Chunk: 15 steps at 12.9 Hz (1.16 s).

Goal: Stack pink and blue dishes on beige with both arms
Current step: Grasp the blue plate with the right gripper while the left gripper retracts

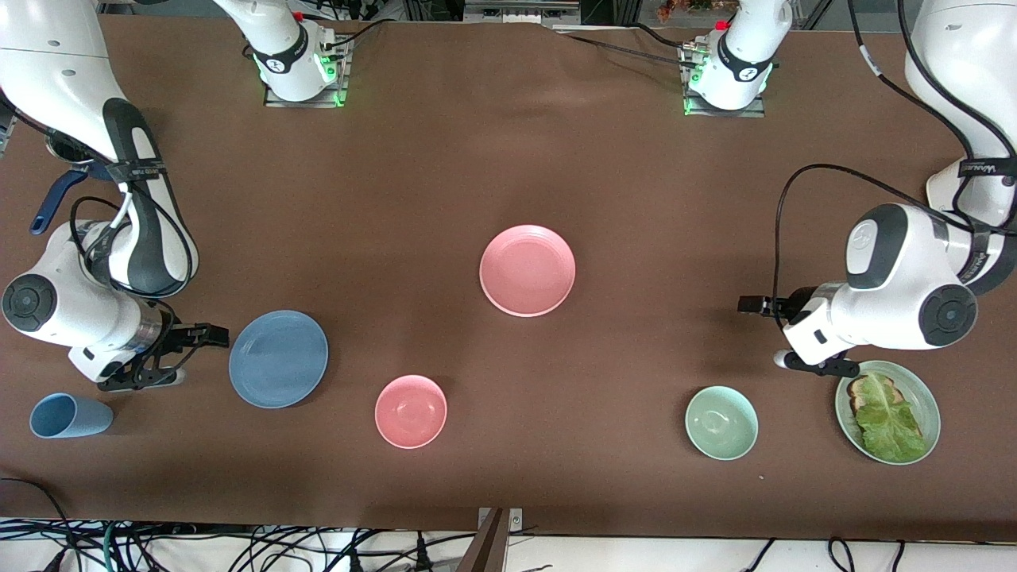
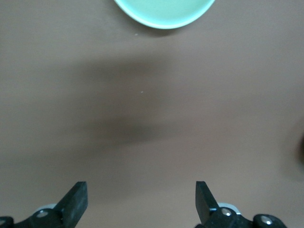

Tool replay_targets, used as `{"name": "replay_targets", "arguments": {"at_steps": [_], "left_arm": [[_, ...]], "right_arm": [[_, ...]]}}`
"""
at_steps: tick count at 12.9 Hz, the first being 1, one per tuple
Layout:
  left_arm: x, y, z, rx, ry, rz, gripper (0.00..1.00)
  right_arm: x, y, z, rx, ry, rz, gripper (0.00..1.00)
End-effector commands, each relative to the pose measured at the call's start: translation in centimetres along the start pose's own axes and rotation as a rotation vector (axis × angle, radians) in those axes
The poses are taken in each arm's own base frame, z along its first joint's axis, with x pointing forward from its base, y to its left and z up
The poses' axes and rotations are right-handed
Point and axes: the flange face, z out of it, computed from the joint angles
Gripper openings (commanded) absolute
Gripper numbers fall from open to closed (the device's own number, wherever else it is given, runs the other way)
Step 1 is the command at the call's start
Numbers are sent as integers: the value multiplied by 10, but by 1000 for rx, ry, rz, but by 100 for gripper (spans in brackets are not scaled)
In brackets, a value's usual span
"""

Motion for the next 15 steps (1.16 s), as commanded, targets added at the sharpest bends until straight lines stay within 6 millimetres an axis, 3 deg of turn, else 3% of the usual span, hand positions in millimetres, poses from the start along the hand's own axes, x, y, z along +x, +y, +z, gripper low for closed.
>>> {"name": "replay_targets", "arguments": {"at_steps": [1,3,5,7,10,12,15], "left_arm": [[-22,-26,-31,29,2,37,100],[-34,-35,-51,38,-1,32,100],[-44,-43,-66,96,-6,28,100],[-50,-37,-79,113,-4,30,100],[-72,-47,-111,146,18,21,100],[-89,-38,-140,187,51,30,100],[-114,-12,-182,237,123,35,100]], "right_arm": [[3,-2,10,9,21,-11,94],[9,-6,22,5,55,-14,89],[11,-11,23,6,60,-17,78],[13,-10,35,11,51,-13,72],[18,-12,41,15,63,-12,72],[19,-19,47,37,67,-6,65],[17,-19,53,38,61,-8,44]]}}
